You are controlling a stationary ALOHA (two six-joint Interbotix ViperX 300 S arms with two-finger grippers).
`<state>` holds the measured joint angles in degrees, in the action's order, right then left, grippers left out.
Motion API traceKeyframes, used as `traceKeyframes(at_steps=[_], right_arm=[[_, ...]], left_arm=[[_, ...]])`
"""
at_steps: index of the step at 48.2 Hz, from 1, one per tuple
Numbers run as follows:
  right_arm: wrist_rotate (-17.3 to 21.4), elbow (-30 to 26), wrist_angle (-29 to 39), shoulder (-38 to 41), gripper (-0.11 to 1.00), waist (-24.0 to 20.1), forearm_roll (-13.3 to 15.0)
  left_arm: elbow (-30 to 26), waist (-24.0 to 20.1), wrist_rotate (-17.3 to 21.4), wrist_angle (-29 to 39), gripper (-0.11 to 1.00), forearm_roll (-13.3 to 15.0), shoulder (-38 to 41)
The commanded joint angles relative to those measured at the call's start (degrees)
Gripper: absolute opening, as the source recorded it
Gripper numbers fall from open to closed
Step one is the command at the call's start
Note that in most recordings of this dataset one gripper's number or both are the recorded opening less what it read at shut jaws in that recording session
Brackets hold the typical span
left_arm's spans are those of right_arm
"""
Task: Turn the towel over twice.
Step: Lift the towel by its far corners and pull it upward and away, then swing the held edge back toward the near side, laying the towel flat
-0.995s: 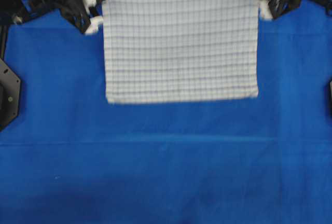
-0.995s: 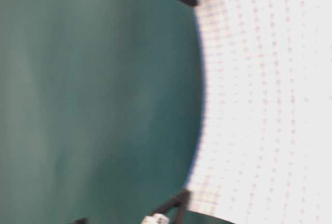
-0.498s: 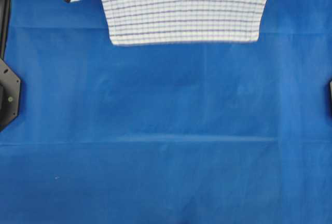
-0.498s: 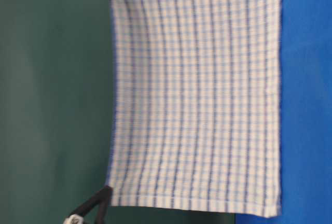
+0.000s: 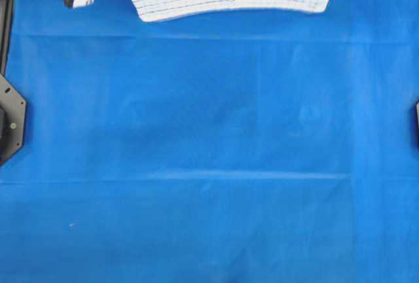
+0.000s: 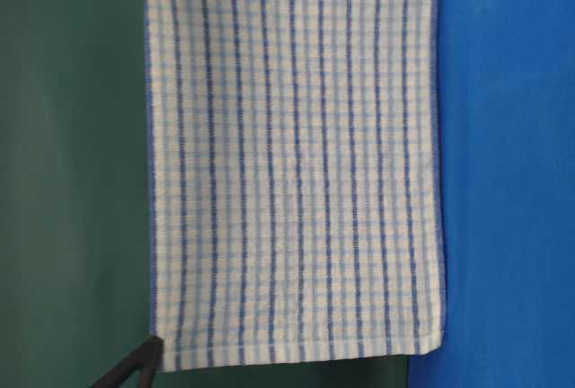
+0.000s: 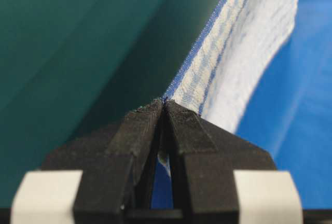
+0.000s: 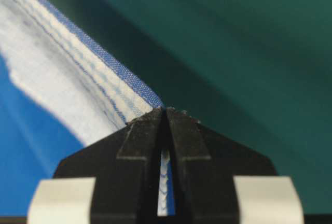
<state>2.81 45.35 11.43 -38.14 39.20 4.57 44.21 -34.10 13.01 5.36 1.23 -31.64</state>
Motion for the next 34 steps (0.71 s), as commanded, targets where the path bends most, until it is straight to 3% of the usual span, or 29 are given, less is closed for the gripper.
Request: traceKeyframes(at_steps=[1,9,19,27,34], right_arm=[[0.4,0.2,1.7,-0.6,0.04,-2.3,-0.9],[3.6,4.7,3.4,-1.6,0.04,-8.5,-3.2],[11.5,11.6,3.2,-1.1,0.04,-19.2,-3.7],[17.5,15.7,1.3,2.7,0.04,-26.1,-3.7],[21.8,17.9,-2.5,7.8,0.04,-30.8,-3.7]], left_arm=[[-0.9,1.9,-0.1,1.7,0.02,0.0,-0.4],[0.4,8.6,-0.4,7.7,0.02,0.1,0.8],[6.2,16.8,-3.9,8.9,0.02,0.2,3.7],[11.3,22.9,-4.9,5.1,0.02,0.5,7.8],[14.2,28.8,-8.3,-1.8,0.02,0.5,12.7]])
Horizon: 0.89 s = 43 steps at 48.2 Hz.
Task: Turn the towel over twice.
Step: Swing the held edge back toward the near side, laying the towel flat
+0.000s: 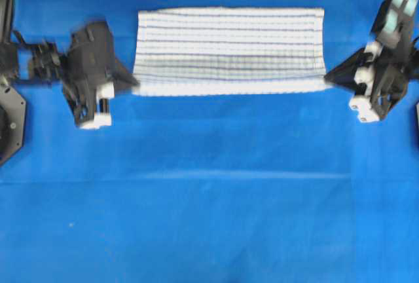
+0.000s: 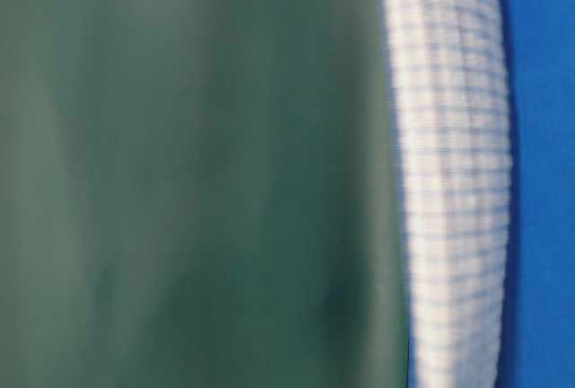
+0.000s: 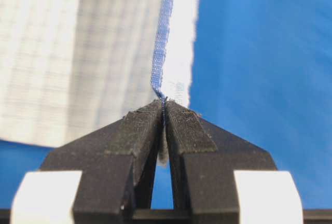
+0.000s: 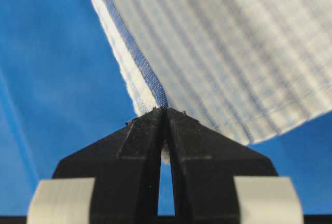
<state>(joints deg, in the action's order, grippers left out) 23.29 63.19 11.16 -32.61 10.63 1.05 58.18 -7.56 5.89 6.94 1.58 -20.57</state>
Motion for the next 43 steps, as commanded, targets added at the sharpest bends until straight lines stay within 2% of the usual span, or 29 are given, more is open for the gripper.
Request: traceKeyframes(at_steps=[1,11,24,35,43], right_arm=[[1.8,0.4,-2.8,3.2,0.04,-3.0,-0.2],[7.1,1.9,-9.0,11.3,0.04,-9.9,-0.2],[13.6,1.1,-16.0,21.1,0.04,-18.8,-0.4],[14.4,-0.7,-17.1,24.8,0.04,-23.8,-2.3],[14.4,-0.8,-17.1,24.8,0.04,-24.9,-2.5]], left_arm=[[0.4,3.0,-1.9,-4.3,0.02,0.2,2.3],[1.5,8.4,-8.0,-10.4,0.02,0.2,9.2],[1.8,15.7,-12.7,-12.9,0.02,0.2,13.6],[1.8,20.7,-15.8,-14.5,0.02,0.2,14.3],[1.9,22.0,-16.5,-15.2,0.02,0.3,15.0]])
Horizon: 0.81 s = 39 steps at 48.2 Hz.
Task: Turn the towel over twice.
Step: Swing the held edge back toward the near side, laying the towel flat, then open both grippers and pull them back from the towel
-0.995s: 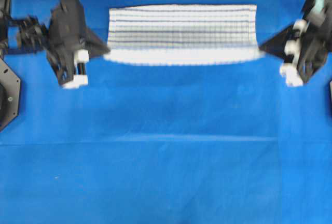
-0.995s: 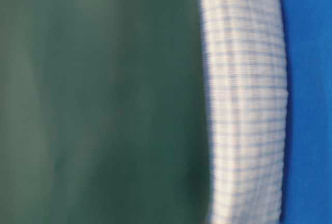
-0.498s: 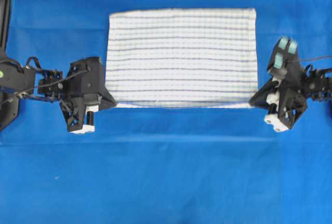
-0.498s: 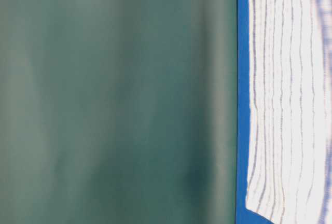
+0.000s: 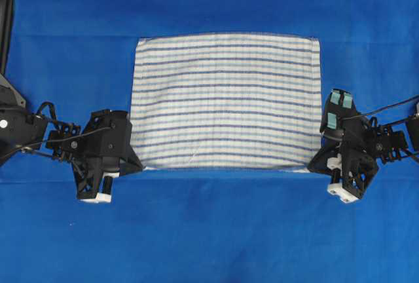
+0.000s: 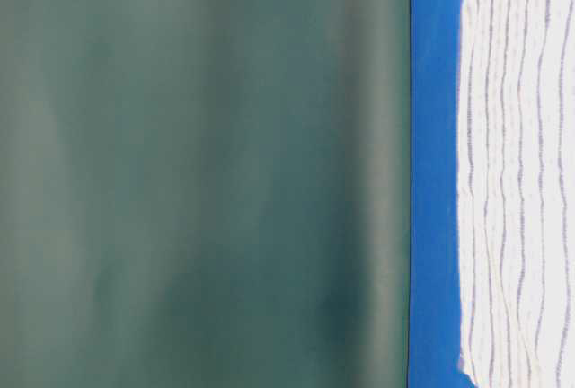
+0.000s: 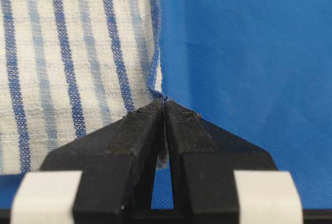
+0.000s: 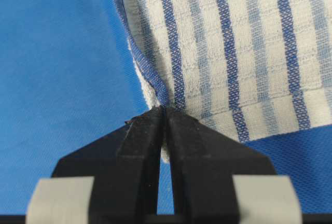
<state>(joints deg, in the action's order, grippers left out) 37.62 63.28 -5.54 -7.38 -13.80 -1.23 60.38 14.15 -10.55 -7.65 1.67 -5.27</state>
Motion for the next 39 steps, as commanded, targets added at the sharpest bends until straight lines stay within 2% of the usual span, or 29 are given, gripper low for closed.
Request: traceKeyframes(at_steps=[1,15,19,23,25,29,32,34,36,39], right_arm=[[0.1,-0.9,-0.4,-0.4,0.04,-0.4,-0.3],[0.0,-1.4,-0.4,-0.5,0.04,-0.4,0.0],[-0.1,-1.9,-0.1,-0.6,0.04,-0.5,0.0],[-0.4,-2.9,1.6,-1.4,0.05,-0.5,0.0],[-0.6,-3.4,3.3,-1.9,0.13,-0.4,0.1],[-1.2,-4.9,8.0,-3.9,0.38,-0.4,0.7],[-1.3,-5.9,11.2,-5.7,0.55,-0.4,2.2],[-1.6,-6.5,12.9,-7.3,0.65,-0.4,3.6],[-1.6,-7.1,14.4,-9.1,0.69,0.0,5.3],[-1.6,-7.9,16.3,-12.0,0.65,1.0,8.2]], left_arm=[[-0.4,0.4,-0.1,-0.6,0.02,0.1,-0.3],[-0.4,0.3,-0.1,-0.2,0.04,0.1,-0.4],[-0.5,0.3,-0.1,0.0,0.14,0.1,-0.4],[-0.9,0.3,-0.1,1.0,0.34,0.1,-0.9],[-1.1,0.3,-0.1,1.7,0.45,0.1,-1.2],[-1.9,0.3,0.0,3.8,0.67,0.1,-2.7],[-3.0,0.3,0.5,6.2,0.76,0.1,-4.4],[-3.7,0.2,1.1,8.5,0.79,0.0,-6.1],[-4.3,-0.3,1.5,10.4,0.78,-0.2,-7.6],[-4.9,-1.6,2.3,12.7,0.77,-0.2,-10.3]])
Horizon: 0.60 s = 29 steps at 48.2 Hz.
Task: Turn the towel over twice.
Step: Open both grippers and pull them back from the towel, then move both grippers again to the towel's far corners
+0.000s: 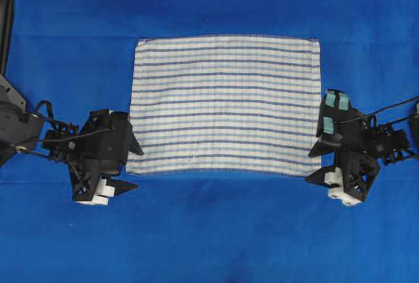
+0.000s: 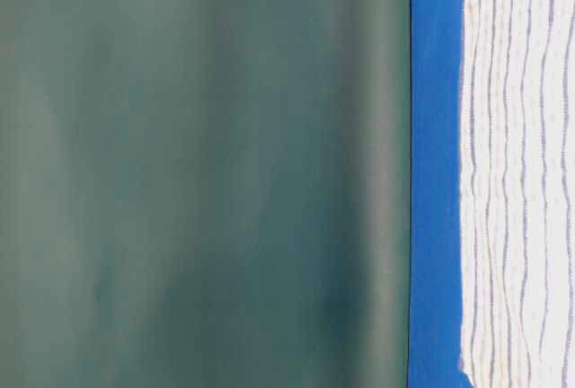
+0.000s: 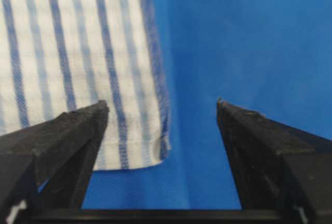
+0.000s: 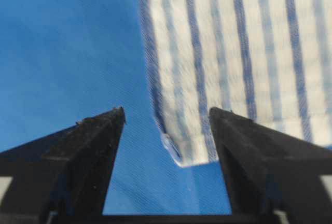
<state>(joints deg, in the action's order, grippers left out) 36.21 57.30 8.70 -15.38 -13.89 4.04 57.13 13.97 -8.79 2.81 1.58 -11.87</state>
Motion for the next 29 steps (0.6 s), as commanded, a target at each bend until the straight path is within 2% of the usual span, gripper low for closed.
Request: traceKeyframes(at_steps=[1,4,12,23,29], right_arm=[[-0.3,-2.0,2.5,-5.2,0.64,1.5,3.9],[-0.2,-2.0,3.5,-9.0,0.64,3.3,8.2],[-0.3,-0.6,3.9,-17.7,0.65,9.3,17.1],[-0.3,2.2,0.9,-29.7,0.65,15.7,29.3],[-0.3,4.7,-1.4,-34.1,0.64,19.0,32.7]], left_arm=[[-1.8,-1.8,1.0,2.8,0.77,-0.1,-4.6],[-1.8,-3.6,2.9,3.6,0.77,-0.1,-7.4],[-0.7,-9.5,9.1,2.8,0.77,-0.1,-14.9],[4.7,-16.5,16.7,-4.7,0.77,-0.1,-26.4],[8.3,-18.5,17.8,-8.2,0.77,-0.1,-32.7]])
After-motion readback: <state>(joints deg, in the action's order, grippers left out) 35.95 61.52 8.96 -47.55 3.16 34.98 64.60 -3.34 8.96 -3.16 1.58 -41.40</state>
